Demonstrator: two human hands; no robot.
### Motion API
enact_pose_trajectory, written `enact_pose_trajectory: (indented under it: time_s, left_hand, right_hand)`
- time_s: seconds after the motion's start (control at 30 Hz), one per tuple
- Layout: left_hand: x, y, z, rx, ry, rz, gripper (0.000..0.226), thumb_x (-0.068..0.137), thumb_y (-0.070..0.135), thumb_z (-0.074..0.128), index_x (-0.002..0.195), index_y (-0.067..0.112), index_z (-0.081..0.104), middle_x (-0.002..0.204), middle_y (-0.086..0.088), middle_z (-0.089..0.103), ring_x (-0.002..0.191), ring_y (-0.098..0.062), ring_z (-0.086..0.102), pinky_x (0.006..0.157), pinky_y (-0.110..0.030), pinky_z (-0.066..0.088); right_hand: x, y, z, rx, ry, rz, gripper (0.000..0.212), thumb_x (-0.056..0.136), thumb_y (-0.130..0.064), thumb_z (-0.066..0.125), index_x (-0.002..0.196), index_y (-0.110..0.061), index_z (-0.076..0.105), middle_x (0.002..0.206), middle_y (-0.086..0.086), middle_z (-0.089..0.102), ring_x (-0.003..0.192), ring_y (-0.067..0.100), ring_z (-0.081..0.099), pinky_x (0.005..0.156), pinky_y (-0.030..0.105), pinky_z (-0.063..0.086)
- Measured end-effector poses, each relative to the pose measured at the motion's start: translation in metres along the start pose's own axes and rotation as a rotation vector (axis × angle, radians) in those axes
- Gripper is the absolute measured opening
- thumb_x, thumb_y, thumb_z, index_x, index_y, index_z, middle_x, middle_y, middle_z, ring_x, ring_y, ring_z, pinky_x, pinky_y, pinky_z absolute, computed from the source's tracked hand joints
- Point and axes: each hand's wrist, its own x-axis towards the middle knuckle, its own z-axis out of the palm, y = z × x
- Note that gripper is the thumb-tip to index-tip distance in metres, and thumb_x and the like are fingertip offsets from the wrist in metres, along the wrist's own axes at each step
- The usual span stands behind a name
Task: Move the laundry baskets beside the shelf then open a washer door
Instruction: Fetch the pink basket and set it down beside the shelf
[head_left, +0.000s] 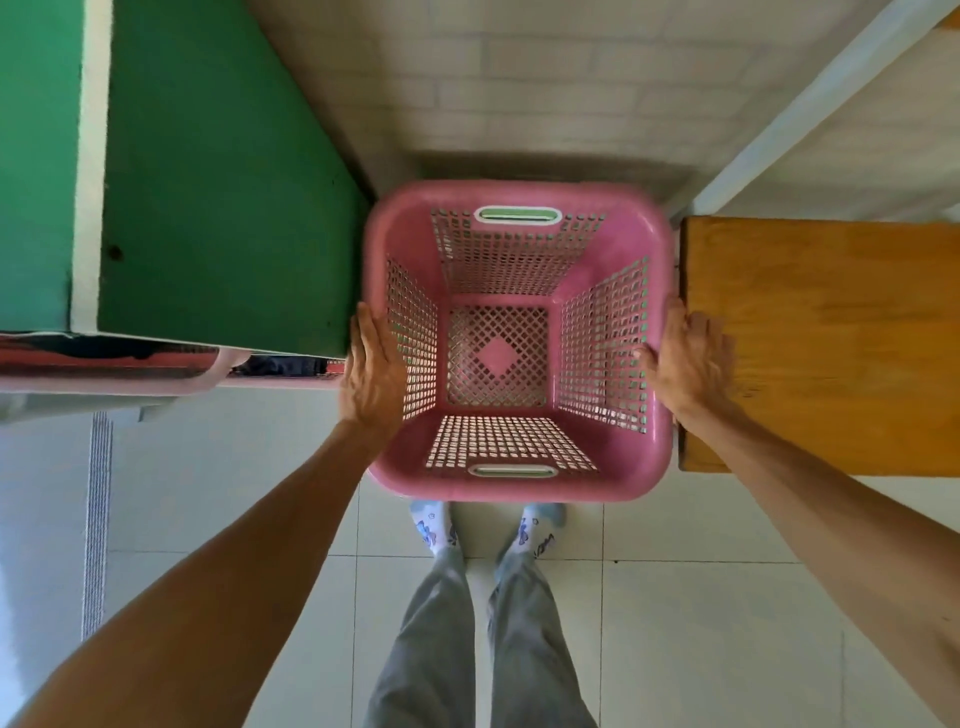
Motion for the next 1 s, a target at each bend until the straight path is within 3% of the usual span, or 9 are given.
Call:
enact_pose_trajectory:
  time_s: [0.2,0.33,0.4,0.5,0.67,0.8,1.0]
  left_hand:
    - [0.001,-0.007,-0.002,0.035,-0.077,0.016,0.077,0.085,-0.016,0.037,0.152,-0.013,-0.002,0.158,-0.037,-0.005,0.148,-0.051,0.011,0.113,-0.052,0.034]
    - [-0.014,-0.008,-0.018,0.054,-0.179,0.082,0.080,0.080,-0.014,0.036,0.153,-0.010,0.004,0.157,-0.035,0.008,0.144,-0.052,0.020,0.116,-0.055,0.033]
    - [-0.031,-0.004,-0.030,0.093,-0.253,0.159,0.073,0.089,-0.004,0.038,0.153,-0.009,0.005,0.158,-0.034,0.009,0.145,-0.053,0.015,0.118,-0.055,0.027]
    - [-0.061,0.004,-0.062,0.106,-0.341,0.210,0.080,0.099,0.036,0.050,0.155,-0.003,0.007,0.162,-0.028,0.006,0.150,-0.045,0.006,0.123,-0.054,0.015]
    - [-0.108,0.023,-0.145,0.198,-0.324,0.240,0.095,0.090,0.074,0.034,0.156,0.009,0.013,0.163,-0.017,0.017,0.151,-0.038,0.015,0.123,-0.052,0.017]
    - [-0.142,0.033,-0.220,0.253,-0.297,0.252,0.101,0.083,0.084,0.029,0.154,0.013,0.021,0.160,-0.015,0.026,0.148,-0.036,0.024,0.119,-0.053,0.026]
    - [-0.177,0.062,-0.316,0.285,-0.200,0.421,0.087,0.086,0.080,0.032,0.143,0.014,0.043,0.149,-0.010,0.045,0.137,-0.030,0.041,0.113,-0.050,0.036]
  right_hand:
    - [0.001,-0.004,-0.009,0.035,-0.071,0.057,0.074,0.082,-0.040,0.078,0.137,-0.007,0.041,0.116,0.023,0.061,0.108,0.040,0.058,0.085,0.049,0.051]
    - [-0.021,-0.003,-0.027,0.052,-0.186,0.047,0.071,0.085,-0.041,0.076,0.138,-0.006,0.043,0.117,0.022,0.062,0.109,0.039,0.059,0.087,0.050,0.054]
    - [-0.046,-0.008,-0.043,0.075,-0.247,0.049,0.068,0.089,-0.046,0.069,0.139,-0.008,0.043,0.121,0.019,0.062,0.112,0.037,0.059,0.088,0.047,0.053]
    - [-0.089,-0.019,-0.074,0.128,-0.348,0.021,0.065,0.095,-0.052,0.056,0.142,-0.010,0.043,0.137,0.015,0.055,0.124,0.033,0.054,0.097,0.045,0.049]
    - [-0.147,-0.039,-0.153,0.163,-0.419,-0.021,0.072,0.101,-0.060,0.035,0.153,-0.011,0.033,0.155,0.013,0.039,0.140,0.031,0.042,0.110,0.049,0.043]
    - [-0.181,-0.045,-0.227,0.189,-0.421,-0.020,0.073,0.102,-0.061,0.028,0.155,-0.011,0.031,0.161,0.013,0.030,0.148,0.031,0.030,0.116,0.051,0.034]
    - [-0.230,-0.038,-0.321,0.258,-0.302,-0.003,0.073,0.099,-0.064,0.027,0.137,-0.007,0.050,0.135,0.017,0.055,0.127,0.036,0.052,0.103,0.049,0.047]
